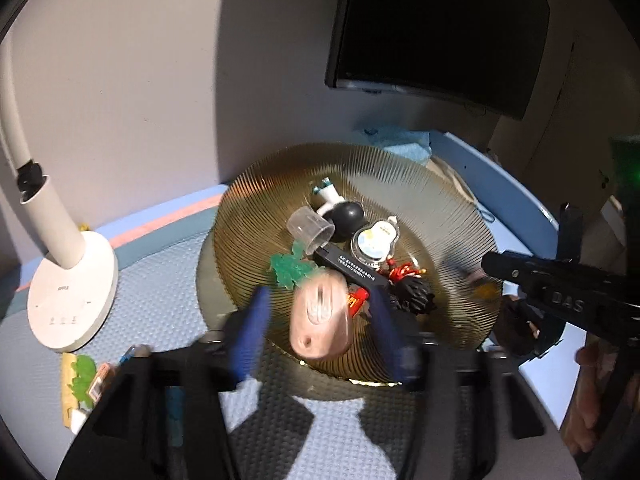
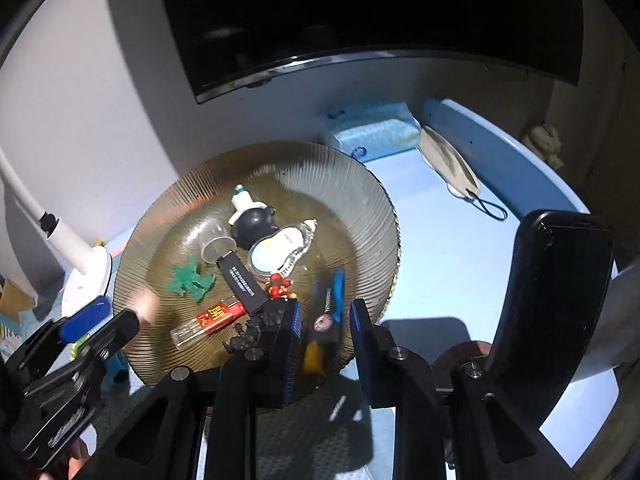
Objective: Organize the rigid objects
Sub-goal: 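Carry the pink item and black lighter into the amber bowl and release both, then move both open tools back toward the remaining items, then grasp the yellow stick with the left tool while the right tool grasps the light-blue crystal, then carry the yellow stick and blue crystal into the amber bowl and release both, then move both open tools toward the green figure, white plug and pink box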
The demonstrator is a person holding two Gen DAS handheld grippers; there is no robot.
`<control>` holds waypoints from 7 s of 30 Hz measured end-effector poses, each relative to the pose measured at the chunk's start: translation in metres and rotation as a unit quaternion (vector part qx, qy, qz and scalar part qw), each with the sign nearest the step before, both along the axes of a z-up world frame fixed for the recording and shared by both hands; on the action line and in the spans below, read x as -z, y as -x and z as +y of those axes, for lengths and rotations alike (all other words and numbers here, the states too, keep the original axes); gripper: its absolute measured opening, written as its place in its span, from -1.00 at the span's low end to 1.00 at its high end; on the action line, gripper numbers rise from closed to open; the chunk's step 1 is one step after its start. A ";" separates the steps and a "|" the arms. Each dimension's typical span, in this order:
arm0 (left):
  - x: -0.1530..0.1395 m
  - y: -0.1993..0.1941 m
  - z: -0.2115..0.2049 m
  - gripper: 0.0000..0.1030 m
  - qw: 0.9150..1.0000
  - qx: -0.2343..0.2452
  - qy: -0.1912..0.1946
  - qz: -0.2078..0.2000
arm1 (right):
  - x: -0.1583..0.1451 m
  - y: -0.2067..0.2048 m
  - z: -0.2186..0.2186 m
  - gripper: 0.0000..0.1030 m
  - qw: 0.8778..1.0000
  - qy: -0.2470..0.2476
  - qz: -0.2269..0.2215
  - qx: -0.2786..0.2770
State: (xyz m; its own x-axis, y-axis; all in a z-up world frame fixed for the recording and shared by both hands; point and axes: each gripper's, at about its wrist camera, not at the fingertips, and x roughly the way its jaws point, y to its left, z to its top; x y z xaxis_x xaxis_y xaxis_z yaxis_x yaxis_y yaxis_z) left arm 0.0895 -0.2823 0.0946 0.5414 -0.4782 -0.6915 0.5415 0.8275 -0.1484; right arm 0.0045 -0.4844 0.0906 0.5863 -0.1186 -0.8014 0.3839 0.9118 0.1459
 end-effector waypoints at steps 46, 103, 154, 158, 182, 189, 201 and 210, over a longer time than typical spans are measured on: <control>0.078 0.099 0.290 0.69 0.960 -0.277 -0.015 0.022 | 0.085 0.045 0.258 0.65 0.960 0.035 -0.025 -0.275; 0.081 -0.035 0.212 -0.55 0.991 -0.103 -0.076 0.036 | 0.085 -0.055 0.246 -0.11 0.963 -0.082 -0.011 -0.255; -0.034 0.060 0.096 -0.60 0.998 -0.029 -0.012 -0.052 | -0.033 0.051 0.084 -0.22 0.988 -0.003 -0.111 -0.109; -0.035 0.031 0.042 -0.60 0.999 0.004 -0.010 -0.035 | -0.018 0.022 0.046 -0.22 0.997 -0.024 -0.053 -0.046; -0.041 0.060 0.159 0.55 0.989 -0.133 0.027 -0.061 | -0.036 0.043 0.107 0.32 0.986 -0.048 -0.099 -0.128; 0.005 0.082 0.247 0.56 0.972 -0.232 0.004 -0.026 | -0.005 0.046 0.195 0.59 0.976 -0.027 -0.075 -0.201; 0.076 0.082 0.285 0.59 0.964 -0.263 0.001 0.035 | 0.084 0.038 0.241 0.60 0.970 0.039 -0.013 -0.241; 0.073 0.092 0.282 0.60 0.965 -0.263 -0.009 0.015 | 0.082 0.044 0.252 0.69 0.962 0.065 -0.016 -0.263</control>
State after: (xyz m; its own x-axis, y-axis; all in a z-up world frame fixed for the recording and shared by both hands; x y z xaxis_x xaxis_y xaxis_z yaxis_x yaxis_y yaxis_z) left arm -0.0027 -0.0005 0.0211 0.6854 -0.1312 -0.7162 0.0417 0.9891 -0.1412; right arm -0.0393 -0.2321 0.0089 0.6173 0.1033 -0.7799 -0.1390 0.9901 0.0211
